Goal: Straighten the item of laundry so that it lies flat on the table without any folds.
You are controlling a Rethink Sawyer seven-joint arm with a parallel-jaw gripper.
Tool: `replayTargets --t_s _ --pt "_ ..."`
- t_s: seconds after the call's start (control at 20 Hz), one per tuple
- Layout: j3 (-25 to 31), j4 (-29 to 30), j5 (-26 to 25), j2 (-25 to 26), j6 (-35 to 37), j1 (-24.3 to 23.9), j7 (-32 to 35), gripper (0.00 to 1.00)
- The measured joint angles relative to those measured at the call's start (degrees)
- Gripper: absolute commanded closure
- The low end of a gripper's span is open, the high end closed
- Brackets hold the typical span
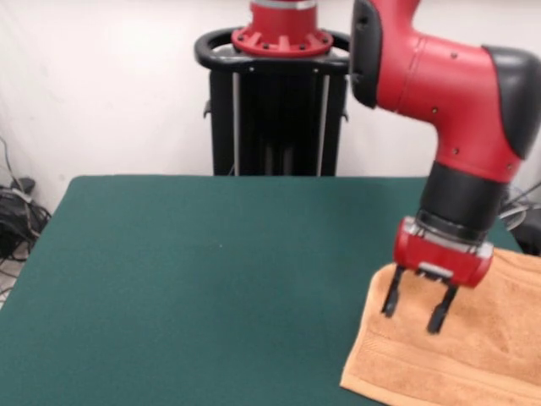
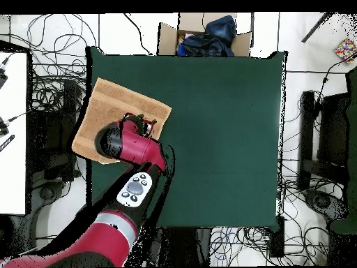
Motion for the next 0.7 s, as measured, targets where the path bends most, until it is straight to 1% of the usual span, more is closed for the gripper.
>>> replayTargets --t_s 0.05,0.1,0.25,0.5,0.65,0.7 --pt "-0.07 -0.02 0.06 0.34 -1.01 -0.1 0.0 0.0" --pt "-0.12 -0.02 0.12 1.53 -4.0 -0.57 0.0 0.0" --pt "-0.12 0.0 0.09 2.63 -6.03 -1.33 0.0 0.0" --pt "0.11 -0.04 0.05 3.93 -6.41 -3.43 0.0 0.0" --pt "2.09 -0.51 -0.78 4.58 -6.22 -6.93 0.0 0.0" --pt "3.63 -0.91 -1.45 4.77 -5.95 -9.09 0.01 0.0"
